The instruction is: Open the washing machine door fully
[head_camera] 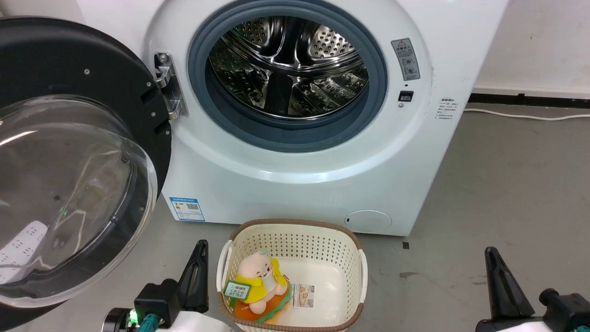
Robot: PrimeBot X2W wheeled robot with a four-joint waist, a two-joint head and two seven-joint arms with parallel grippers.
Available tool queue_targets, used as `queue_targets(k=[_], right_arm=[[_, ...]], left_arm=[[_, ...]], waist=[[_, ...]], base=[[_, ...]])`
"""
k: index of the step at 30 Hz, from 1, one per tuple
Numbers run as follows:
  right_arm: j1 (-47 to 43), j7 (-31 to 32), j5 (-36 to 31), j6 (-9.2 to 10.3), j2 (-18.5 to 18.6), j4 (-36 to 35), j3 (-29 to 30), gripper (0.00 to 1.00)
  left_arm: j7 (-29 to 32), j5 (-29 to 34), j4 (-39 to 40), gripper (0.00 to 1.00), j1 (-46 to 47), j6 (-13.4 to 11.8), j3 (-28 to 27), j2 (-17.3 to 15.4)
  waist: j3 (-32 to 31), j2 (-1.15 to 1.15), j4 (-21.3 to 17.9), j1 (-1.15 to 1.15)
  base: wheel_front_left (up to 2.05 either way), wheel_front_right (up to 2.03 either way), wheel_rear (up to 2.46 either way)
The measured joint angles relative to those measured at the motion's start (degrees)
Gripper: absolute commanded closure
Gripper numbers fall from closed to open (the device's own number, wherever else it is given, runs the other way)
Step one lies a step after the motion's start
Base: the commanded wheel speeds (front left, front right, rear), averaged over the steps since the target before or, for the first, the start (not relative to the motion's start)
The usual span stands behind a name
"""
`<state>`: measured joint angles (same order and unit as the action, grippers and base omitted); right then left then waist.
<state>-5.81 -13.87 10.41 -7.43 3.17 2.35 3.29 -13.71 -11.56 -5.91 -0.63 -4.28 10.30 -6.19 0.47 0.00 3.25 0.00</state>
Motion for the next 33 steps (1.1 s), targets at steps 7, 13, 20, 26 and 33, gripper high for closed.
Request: queue_targets(k=[7, 13, 20, 26, 33], right_arm=[[0.2, 0.8, -0.8, 0.00, 0.0, 0.0, -0.2, 1.00], [0.2, 1.4, -1.4, 0.00, 0.0, -0.1, -0.3, 1.00], [0.5, 2.5, -2.0, 0.00, 0.0, -0.3, -0.5, 1.00], [0.9, 3.6, -2.6, 0.00, 0.0, -0.5, -0.8, 1.00], [1.5, 4.2, -3.2, 0.00, 0.0, -0.6, -0.9, 1.00]], left_arm=[[0.8, 0.8, 0.3, 1.00, 0.0, 0.4, -0.5, 0.1], [1.4, 1.3, 0.5, 1.00, 0.0, 0.4, -1.1, 0.2], [2.5, 2.0, 0.9, 1.00, 0.0, 0.8, -1.9, 0.4], [3.5, 2.9, 1.4, 1.00, 0.0, 1.0, -2.5, 0.8], [4.2, 3.5, 1.7, 1.00, 0.0, 1.4, -3.3, 1.1]], waist=[[0.0, 0.00, -0.2, 0.00], [0.0, 0.00, -0.4, 0.00], [-0.1, 0.00, -0.6, 0.01], [-0.1, 0.00, -0.9, 0.01], [-0.1, 0.00, -1.0, 0.01]], base=[[0.00, 0.00, 0.00], [0.00, 0.00, 0.00], [0.00, 0.00, 0.00], [0.00, 0.00, 0.00], [0.00, 0.00, 0.00]])
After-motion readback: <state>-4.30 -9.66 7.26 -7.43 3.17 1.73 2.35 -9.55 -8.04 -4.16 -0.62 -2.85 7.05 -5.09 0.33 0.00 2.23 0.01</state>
